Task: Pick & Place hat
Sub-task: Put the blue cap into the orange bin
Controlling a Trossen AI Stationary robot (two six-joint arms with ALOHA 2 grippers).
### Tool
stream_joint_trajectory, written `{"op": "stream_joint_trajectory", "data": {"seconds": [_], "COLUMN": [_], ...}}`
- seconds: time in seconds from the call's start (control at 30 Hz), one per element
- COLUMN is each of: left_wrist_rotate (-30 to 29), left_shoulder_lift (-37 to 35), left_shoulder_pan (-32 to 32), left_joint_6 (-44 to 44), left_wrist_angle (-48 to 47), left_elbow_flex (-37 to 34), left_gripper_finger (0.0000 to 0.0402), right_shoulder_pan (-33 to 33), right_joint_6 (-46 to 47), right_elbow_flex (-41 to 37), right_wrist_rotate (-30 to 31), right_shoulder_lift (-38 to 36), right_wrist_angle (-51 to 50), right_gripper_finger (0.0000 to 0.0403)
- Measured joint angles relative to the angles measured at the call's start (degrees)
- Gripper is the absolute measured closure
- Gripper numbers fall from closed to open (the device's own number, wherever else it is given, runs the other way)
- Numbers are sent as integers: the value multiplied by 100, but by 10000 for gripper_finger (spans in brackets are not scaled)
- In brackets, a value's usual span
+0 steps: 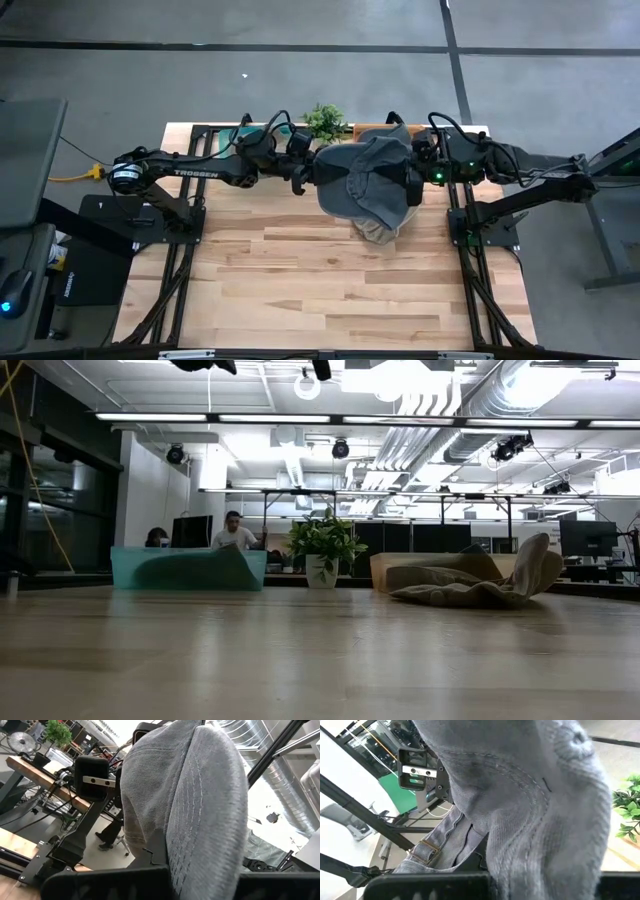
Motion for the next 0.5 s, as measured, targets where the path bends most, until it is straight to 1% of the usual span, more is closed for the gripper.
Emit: {"op": "stream_joint_trajectory", "data": {"seconds": [0.37,0.43,0.5], "left_wrist_rotate": [-111,-120,-129], "left_shoulder_lift": [2,2,2], "left_shoulder_pan": [0,0,0], "left_joint_6": [2,24,25], "left_wrist_angle": [-178,-178,-186], "left_elbow_flex": [2,2,2], "left_gripper_finger": [399,391,371], "right_shoulder_pan": [0,0,-2], "right_joint_6": [-22,-23,-23], "right_elbow_flex": [0,0,0], "right_wrist_rotate": [-25,-26,-36], "right_shoulder_lift": [0,0,0], "right_wrist_angle": [0,0,0], "right_gripper_finger": [402,402,403]}}
